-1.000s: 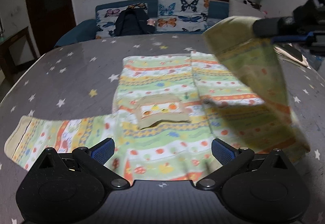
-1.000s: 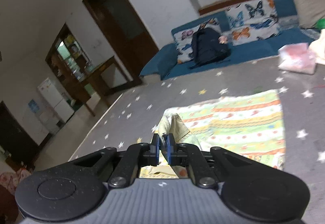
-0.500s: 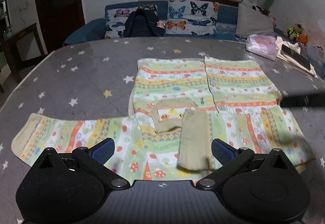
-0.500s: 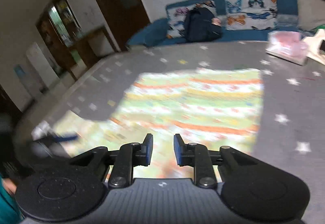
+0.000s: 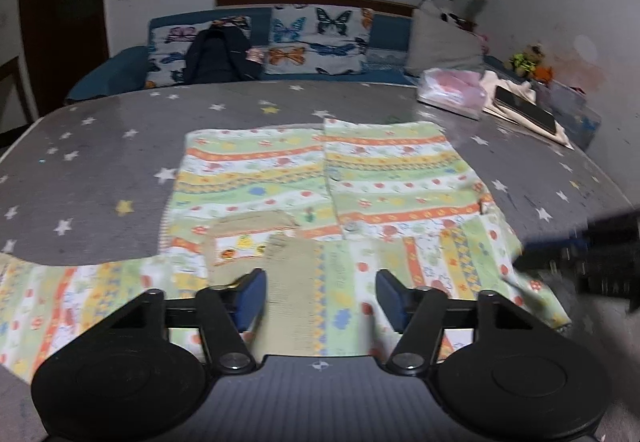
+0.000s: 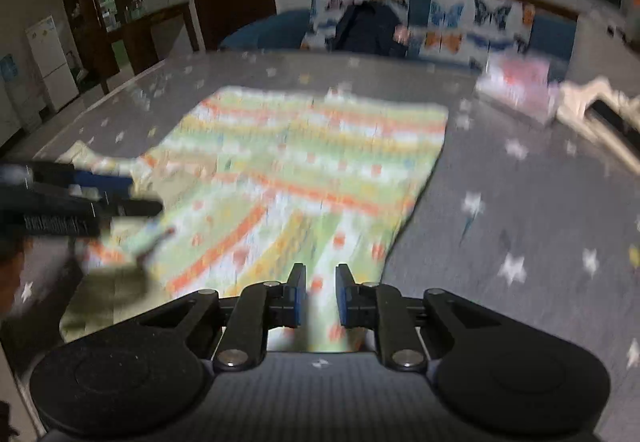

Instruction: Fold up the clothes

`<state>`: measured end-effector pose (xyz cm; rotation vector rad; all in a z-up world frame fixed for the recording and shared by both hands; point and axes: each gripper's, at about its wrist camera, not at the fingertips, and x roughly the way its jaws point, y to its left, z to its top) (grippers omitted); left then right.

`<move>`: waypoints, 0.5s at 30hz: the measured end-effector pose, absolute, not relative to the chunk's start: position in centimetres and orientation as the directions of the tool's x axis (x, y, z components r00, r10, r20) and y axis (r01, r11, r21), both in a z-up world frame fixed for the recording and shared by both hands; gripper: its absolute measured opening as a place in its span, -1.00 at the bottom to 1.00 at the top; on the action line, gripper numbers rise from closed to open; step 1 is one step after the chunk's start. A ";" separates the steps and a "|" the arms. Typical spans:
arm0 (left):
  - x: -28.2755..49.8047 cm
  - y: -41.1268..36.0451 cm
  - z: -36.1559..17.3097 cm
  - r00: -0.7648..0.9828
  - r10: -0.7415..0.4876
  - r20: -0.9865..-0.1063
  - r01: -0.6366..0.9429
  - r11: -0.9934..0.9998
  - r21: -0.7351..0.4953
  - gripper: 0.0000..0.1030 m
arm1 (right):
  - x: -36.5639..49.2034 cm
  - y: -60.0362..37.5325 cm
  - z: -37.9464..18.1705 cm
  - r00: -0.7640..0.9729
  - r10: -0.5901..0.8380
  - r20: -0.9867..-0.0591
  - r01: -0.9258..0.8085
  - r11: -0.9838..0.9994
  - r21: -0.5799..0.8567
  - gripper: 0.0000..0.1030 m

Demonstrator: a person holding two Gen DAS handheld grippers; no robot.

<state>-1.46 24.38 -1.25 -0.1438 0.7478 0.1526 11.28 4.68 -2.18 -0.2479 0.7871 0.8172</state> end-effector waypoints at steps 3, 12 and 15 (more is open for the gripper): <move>-0.9 24.5 -2.3 0.704 0.071 -0.707 -0.183 0.979 -0.085 0.02 | 12.5 5.8 -2.1 0.450 0.548 -0.705 -0.723 0.687 0.073 -0.72; -1.9 26.1 -2.6 0.699 0.052 -0.713 -0.198 0.972 -0.123 0.07 | 12.8 6.5 -3.6 0.475 0.511 -0.717 -0.705 0.708 0.038 -0.67; -2.6 26.3 -1.8 0.706 0.091 -0.703 -0.223 0.970 -0.099 0.25 | 11.5 6.8 -3.0 0.460 0.550 -0.698 -0.730 0.682 0.056 -0.60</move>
